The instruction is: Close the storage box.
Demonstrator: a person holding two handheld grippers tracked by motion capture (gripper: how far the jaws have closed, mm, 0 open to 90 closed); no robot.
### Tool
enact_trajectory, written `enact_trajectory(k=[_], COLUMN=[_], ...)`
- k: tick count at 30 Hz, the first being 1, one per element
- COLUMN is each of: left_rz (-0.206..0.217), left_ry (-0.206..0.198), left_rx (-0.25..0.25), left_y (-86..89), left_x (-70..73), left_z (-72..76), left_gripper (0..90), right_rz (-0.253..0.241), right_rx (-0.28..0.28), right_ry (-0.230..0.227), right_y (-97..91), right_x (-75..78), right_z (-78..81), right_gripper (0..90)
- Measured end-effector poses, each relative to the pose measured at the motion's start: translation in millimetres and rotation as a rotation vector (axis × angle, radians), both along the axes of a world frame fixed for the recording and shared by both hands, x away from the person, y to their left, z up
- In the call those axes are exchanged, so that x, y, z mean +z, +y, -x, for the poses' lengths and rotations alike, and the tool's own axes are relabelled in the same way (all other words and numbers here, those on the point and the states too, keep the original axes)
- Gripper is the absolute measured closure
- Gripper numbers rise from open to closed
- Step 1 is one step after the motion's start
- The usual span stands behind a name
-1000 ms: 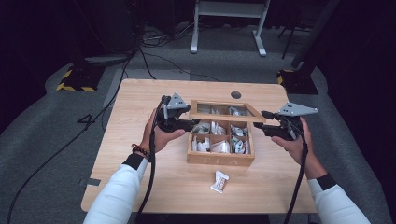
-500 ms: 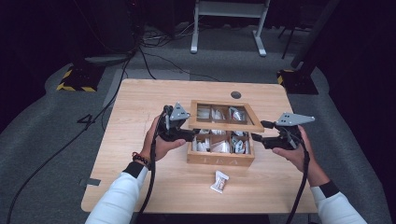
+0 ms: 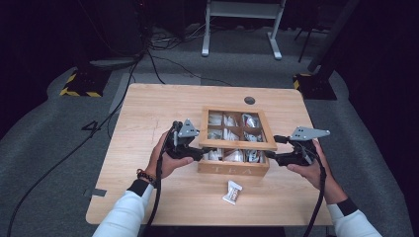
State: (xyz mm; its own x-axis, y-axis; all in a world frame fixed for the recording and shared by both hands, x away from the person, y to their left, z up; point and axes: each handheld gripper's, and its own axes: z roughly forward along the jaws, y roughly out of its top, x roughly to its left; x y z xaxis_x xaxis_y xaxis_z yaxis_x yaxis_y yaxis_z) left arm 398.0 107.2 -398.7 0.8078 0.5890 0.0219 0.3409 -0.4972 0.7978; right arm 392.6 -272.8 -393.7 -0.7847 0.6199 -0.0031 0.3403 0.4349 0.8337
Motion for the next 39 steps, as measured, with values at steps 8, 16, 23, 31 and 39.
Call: enact_trajectory(k=[8, 16, 23, 31, 39], left_rz=[-0.017, -0.028, -0.106, -0.111, -0.138], left_ry=[0.017, 0.031, 0.036, 0.049, 0.017], left_rx=[-0.005, -0.017, -0.047, -0.042, -0.024], left_y=[-1.3, 1.4, -3.1, -5.8, -9.3], left_x=[-9.2, -17.2, -30.9, -39.6, -39.8], left_z=[3.2, 7.0, 13.7, 14.3, 19.3], left_gripper=[28.8, 28.4, 27.7, 27.2, 27.2], right_rz=[-0.033, 0.010, -0.014, -0.019, 0.021], right_rx=[0.002, -0.001, 0.002, 0.025, 0.044], right_ry=[0.033, 0.028, 0.040, 0.028, 0.001], right_y=[-1.4, -1.6, -5.6, -6.0, -1.4], right_x=[-12.1, -16.9, -23.9, -30.2, -33.2], right_z=[4.5, 10.5, 13.9, 14.4, 18.3], right_gripper=[27.0, 27.9, 30.7, 39.9, 43.7])
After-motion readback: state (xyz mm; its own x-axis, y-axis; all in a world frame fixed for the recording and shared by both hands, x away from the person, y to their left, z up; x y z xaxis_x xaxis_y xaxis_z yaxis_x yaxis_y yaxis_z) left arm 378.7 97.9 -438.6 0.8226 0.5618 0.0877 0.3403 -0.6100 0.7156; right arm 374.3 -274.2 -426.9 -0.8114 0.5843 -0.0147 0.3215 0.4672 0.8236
